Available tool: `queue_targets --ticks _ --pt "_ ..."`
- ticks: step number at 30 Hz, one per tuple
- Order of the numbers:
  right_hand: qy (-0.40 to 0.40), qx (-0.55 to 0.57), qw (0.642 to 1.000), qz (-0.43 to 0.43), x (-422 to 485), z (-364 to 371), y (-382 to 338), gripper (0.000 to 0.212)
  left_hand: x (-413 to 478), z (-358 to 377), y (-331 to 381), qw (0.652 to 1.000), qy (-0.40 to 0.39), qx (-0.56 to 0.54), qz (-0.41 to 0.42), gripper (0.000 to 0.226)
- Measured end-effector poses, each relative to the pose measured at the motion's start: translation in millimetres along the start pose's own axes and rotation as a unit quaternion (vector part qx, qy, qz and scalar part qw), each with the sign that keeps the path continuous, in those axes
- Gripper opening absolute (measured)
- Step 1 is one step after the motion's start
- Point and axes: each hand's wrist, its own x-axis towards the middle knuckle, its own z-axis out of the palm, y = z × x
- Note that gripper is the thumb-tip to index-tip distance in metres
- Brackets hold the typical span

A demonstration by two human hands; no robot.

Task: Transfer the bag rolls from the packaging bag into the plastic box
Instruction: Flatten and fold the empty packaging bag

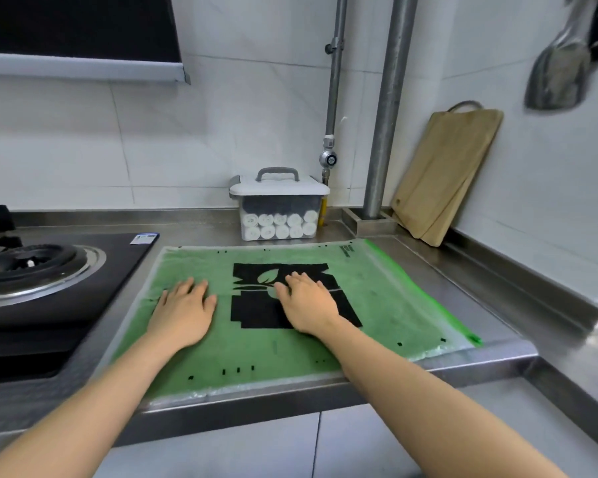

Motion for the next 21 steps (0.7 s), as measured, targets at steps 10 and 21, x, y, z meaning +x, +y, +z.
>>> queue_targets --ticks 10,21 --pt "-0.003 -0.09 0.992 0.085 -4 -60 123 0.056 -2 -1 1 1.0 0.0 -0.001 -0.001 0.056" --pt "0.045 -0.262 0.96 0.091 -14 -75 106 0.044 -7 -14 9 0.997 -0.062 0.026 0.037 0.072"
